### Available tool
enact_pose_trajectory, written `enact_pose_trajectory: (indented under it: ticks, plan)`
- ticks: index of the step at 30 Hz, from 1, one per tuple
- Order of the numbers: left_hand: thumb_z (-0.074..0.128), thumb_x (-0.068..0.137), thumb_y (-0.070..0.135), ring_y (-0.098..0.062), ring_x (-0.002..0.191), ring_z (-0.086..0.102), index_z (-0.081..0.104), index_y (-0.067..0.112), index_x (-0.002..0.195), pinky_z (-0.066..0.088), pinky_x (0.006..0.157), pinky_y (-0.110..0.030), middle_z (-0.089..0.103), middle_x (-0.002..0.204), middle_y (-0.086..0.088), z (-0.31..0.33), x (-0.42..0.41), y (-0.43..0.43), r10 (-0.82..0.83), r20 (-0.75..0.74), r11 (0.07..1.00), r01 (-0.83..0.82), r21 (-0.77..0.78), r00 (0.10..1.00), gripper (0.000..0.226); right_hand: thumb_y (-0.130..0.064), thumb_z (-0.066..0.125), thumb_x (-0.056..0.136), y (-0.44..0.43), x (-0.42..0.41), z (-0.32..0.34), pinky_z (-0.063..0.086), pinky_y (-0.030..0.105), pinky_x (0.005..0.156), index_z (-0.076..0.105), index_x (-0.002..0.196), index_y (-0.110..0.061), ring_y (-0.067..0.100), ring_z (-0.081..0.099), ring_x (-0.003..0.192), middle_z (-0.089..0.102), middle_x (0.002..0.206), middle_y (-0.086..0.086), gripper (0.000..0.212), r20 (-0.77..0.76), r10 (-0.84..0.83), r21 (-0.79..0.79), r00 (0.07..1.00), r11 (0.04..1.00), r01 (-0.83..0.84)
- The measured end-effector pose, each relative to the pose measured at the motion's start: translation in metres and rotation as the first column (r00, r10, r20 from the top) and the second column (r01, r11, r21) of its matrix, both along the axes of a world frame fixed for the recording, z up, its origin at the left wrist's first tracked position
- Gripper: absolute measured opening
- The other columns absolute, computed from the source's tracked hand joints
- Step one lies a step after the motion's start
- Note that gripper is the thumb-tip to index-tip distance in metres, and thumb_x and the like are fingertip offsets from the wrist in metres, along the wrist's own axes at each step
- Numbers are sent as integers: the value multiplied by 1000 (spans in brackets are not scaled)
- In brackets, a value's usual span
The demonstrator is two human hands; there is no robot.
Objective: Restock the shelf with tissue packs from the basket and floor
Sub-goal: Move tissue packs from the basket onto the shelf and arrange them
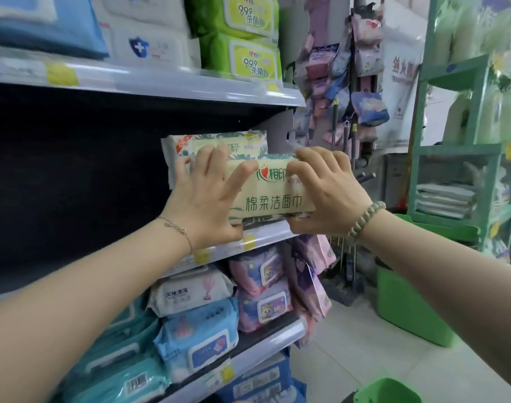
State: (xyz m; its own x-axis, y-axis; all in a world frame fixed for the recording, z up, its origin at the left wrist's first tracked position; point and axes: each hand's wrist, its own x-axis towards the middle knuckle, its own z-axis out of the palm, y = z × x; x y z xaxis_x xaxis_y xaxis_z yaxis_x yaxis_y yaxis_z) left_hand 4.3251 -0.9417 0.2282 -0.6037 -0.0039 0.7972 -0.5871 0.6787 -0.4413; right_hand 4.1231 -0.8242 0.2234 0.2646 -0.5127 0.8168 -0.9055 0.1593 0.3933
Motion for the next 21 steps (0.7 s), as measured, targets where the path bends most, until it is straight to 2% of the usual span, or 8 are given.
enact_pose_trajectory:
  ticks: [3,6,9,15,21]
  plan:
    - [74,48,58,-32,109,39,28,28,126,35,85,-52,42,119,-16,14,8,-5,27,-5,1000,-27,-1,1000,96,-64,51,56,-8,6,15,35,50,94,38,112,-20,35,46,116,50,123,12,72,-20,12,-12,1000,1000,-12]
    - [70,48,61,-31,109,37,29,28,127,35,84,-50,41,120,-14,28,16,-13,48,-19,999,-48,-16,999,95,-61,61,54,-19,9,28,35,50,94,38,115,-19,35,45,119,49,127,14,77,-33,17,-30,999,999,-18]
    - [65,51,63,-30,109,35,30,32,128,34,83,-49,40,120,-14,40,22,-21,60,-26,998,-61,-27,998,91,-57,63,55,-31,12,37,34,51,94,37,116,-20,36,43,123,47,133,15,76,-31,11,-32,999,999,-12]
    - [78,51,60,-30,114,32,33,41,131,36,84,-52,40,125,-16,49,28,-45,107,-35,994,-107,-2,994,93,-47,76,56,-57,19,50,33,55,98,34,118,-22,35,34,134,37,145,15,79,-14,-27,17,1000,999,27]
    - [79,53,60,-32,120,29,39,40,132,36,89,-56,41,130,-19,41,25,-70,67,-35,998,-68,-13,997,91,-39,79,62,-81,19,41,29,56,104,28,120,-23,36,17,142,22,153,17,78,54,-29,94,998,995,24]
